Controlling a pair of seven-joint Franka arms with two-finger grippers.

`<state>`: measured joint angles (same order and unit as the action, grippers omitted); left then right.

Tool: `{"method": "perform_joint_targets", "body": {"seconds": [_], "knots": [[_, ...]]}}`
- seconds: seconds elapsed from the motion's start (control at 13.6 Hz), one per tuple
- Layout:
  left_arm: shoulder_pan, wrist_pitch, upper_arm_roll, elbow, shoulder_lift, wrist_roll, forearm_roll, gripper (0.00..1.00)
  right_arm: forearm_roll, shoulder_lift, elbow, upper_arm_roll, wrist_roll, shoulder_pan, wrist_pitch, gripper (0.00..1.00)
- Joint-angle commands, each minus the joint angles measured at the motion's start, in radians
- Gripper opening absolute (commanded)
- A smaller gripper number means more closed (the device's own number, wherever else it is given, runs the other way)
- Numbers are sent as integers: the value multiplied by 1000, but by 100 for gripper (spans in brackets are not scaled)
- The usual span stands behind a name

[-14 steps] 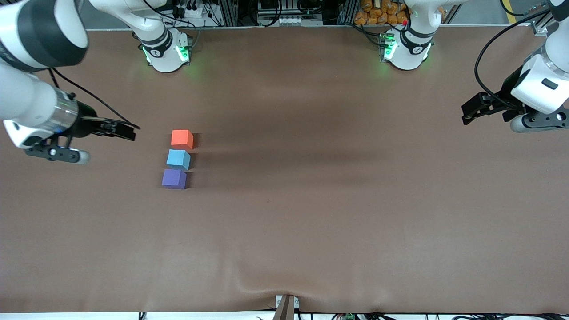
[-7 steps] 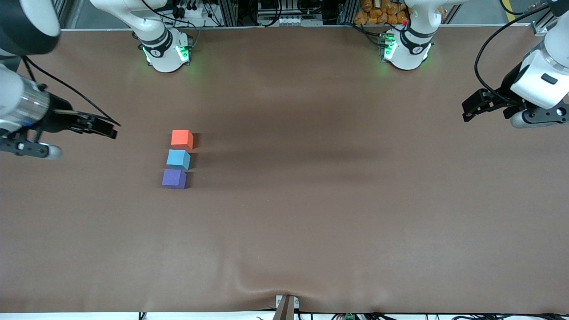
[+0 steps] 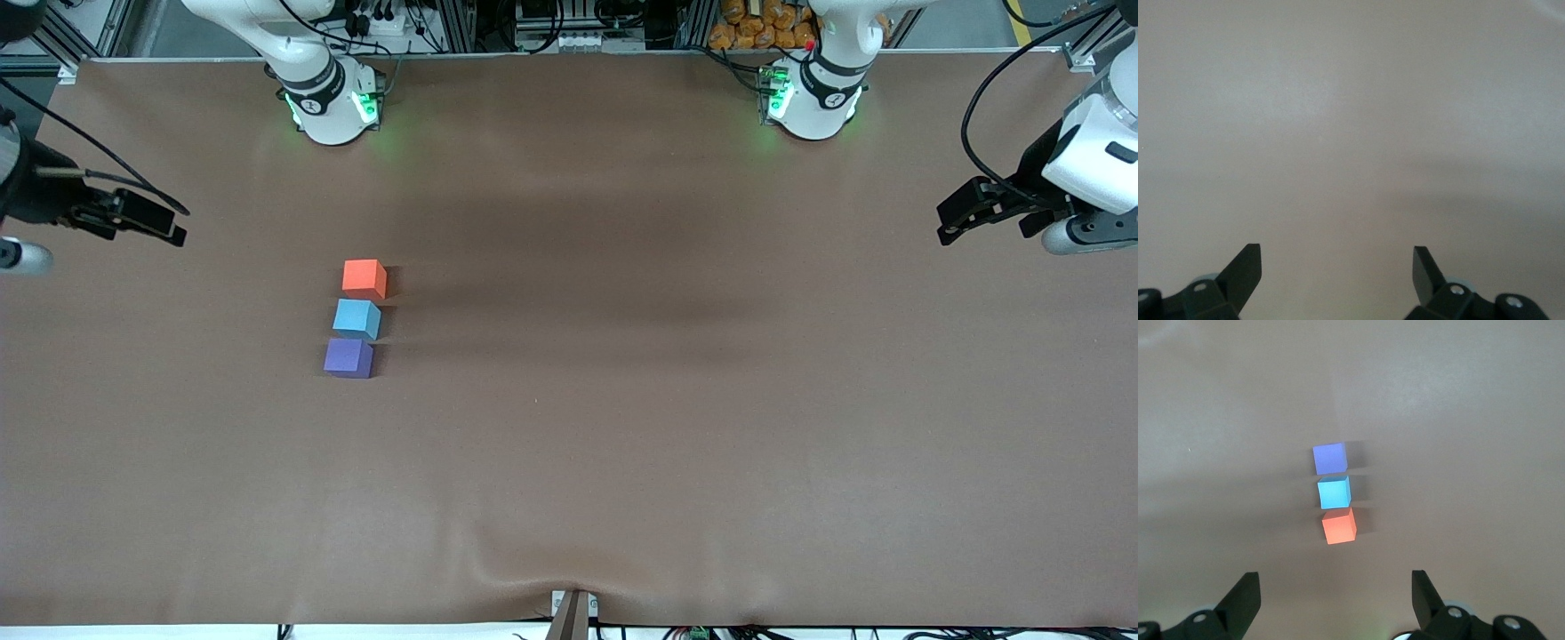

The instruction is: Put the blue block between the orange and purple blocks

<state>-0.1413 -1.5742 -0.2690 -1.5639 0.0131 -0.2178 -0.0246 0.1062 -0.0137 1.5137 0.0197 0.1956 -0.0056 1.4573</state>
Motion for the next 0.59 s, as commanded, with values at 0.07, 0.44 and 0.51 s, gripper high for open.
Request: {"method": "perform_joint_targets", "body": {"seconds": [0.07, 0.44, 0.51], "knots": [[-38, 2, -4, -4, 19, 20, 18, 100, 3, 47, 17, 25, 45, -8, -5, 100], [-38, 2, -4, -4, 19, 37, 18, 100, -87, 60, 7, 46, 7, -8, -8, 100], [-38, 2, -4, -5, 19, 37, 20, 100, -104, 58, 6, 51, -33, -8, -8, 100]]}}
